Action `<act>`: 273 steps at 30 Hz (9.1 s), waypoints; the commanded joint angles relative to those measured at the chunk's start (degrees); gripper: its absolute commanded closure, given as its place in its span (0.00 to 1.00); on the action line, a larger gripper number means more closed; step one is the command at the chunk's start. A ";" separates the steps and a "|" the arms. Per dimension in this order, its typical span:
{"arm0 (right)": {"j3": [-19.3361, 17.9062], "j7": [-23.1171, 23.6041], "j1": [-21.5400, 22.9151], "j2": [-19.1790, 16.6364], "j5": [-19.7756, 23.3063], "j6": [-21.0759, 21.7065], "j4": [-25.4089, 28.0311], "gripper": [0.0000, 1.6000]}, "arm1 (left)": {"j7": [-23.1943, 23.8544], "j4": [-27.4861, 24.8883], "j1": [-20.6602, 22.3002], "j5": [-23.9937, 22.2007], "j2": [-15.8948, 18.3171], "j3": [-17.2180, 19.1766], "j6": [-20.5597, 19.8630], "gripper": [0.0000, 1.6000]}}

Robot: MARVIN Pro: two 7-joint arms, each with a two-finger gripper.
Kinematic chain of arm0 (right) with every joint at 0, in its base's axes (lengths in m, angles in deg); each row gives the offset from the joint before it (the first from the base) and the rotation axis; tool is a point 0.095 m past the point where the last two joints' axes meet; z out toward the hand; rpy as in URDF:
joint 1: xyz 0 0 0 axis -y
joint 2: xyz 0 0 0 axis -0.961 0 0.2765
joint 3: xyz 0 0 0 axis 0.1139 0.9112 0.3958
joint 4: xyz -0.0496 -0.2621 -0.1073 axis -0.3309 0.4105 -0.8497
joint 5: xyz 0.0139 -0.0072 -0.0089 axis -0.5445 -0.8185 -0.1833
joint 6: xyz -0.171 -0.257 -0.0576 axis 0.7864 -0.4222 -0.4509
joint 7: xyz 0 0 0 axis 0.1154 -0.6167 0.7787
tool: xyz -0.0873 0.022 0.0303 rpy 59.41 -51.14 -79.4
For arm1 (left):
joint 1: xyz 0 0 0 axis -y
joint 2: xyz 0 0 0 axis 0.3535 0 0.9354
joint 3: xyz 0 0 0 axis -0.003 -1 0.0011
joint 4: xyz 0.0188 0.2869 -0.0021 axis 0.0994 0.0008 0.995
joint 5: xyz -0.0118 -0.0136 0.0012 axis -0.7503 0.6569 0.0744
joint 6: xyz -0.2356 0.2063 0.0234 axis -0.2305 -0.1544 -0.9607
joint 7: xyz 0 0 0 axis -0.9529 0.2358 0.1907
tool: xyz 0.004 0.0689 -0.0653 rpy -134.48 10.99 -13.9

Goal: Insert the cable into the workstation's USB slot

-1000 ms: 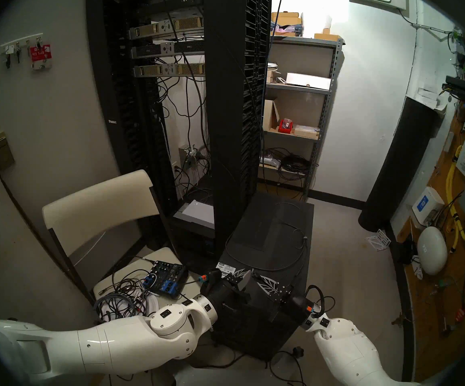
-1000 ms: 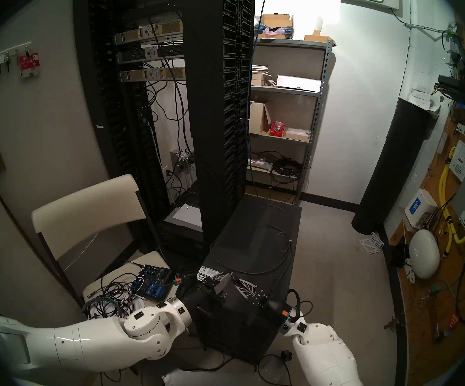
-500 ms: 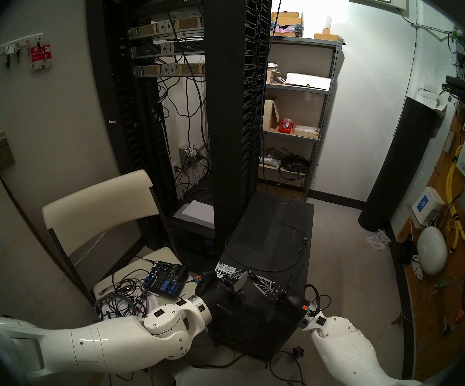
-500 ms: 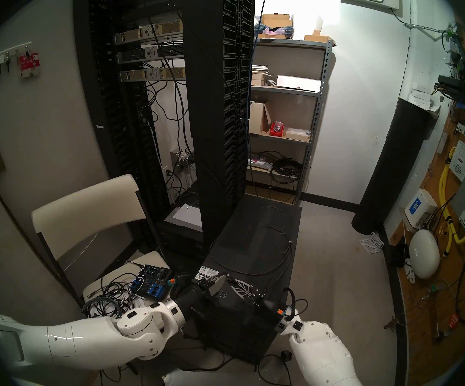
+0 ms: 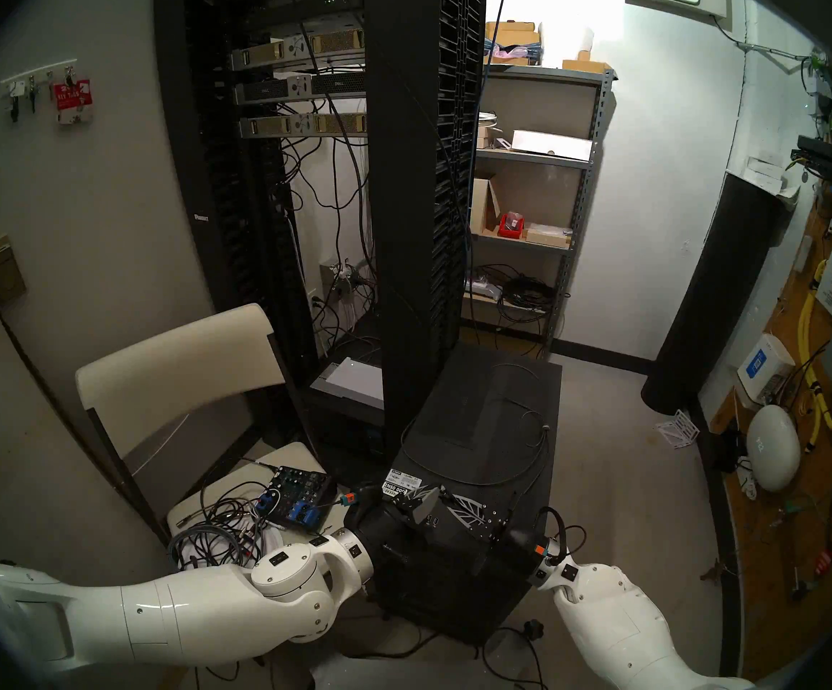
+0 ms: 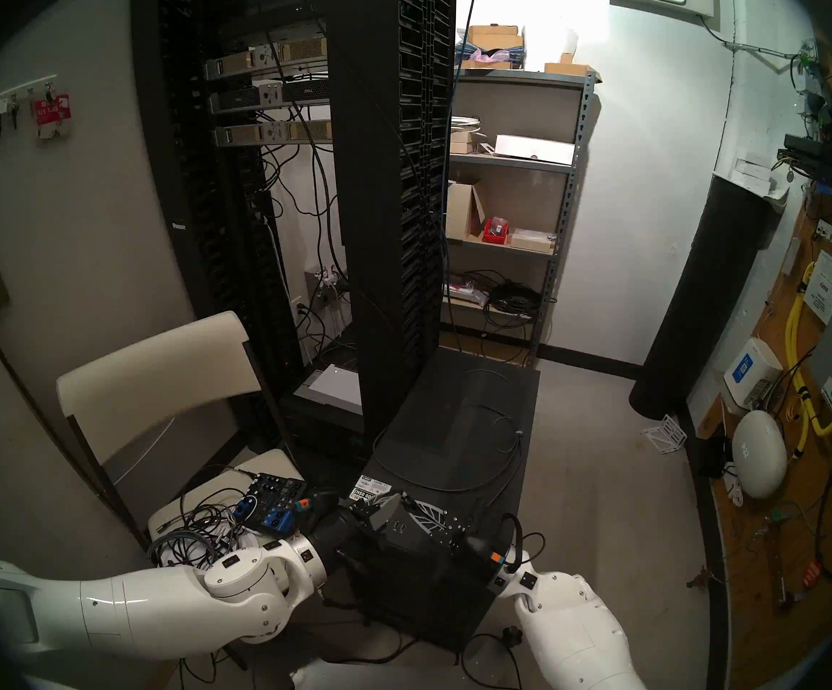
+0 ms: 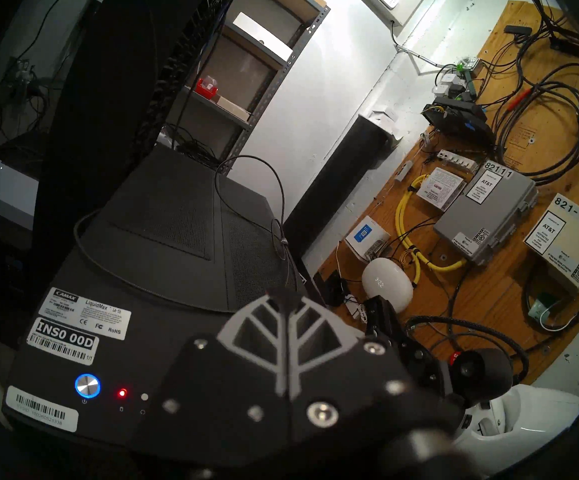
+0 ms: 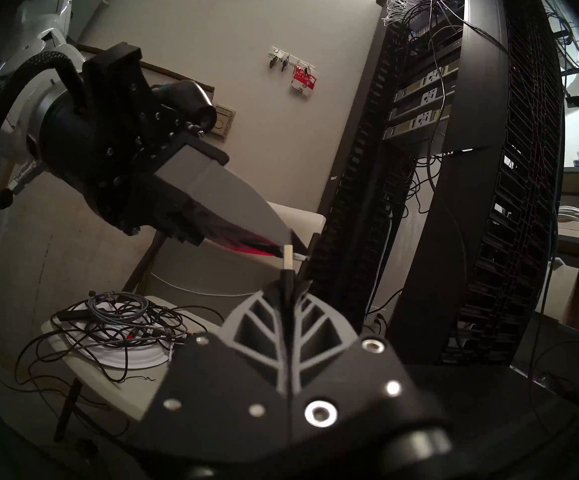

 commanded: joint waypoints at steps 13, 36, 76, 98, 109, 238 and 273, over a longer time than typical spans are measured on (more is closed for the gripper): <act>-0.14 -0.09 3.64 1.25 0.31 -0.24 -2.14 1.00 | 0.69 -2.46 0.99 -0.18 -0.04 0.11 -1.03 1.00; -1.53 1.11 0.59 0.05 2.65 -0.24 0.28 1.00 | -2.19 1.80 1.92 1.49 -2.09 1.47 0.99 1.00; 3.01 1.92 4.11 -0.20 2.59 -0.24 -3.32 1.00 | -2.05 -0.17 1.46 1.81 -1.58 -0.40 1.23 1.00; 0.36 0.11 2.05 -0.69 0.26 -0.24 -0.95 1.00 | -3.68 -0.18 1.84 1.52 -1.21 0.82 3.12 1.00; -1.12 2.32 -4.83 -1.72 5.86 -0.24 7.67 1.00 | -5.42 3.61 2.96 1.56 0.05 2.91 3.67 1.00; 14.26 20.69 39.64 -2.62 -40.64 25.97 -16.60 1.00 | -3.83 10.75 1.36 -0.10 0.16 2.82 6.44 0.00; 36.30 10.41 50.71 -1.48 -49.89 1.45 -29.94 1.00 | -3.86 11.07 1.72 -1.84 0.31 3.62 7.23 0.00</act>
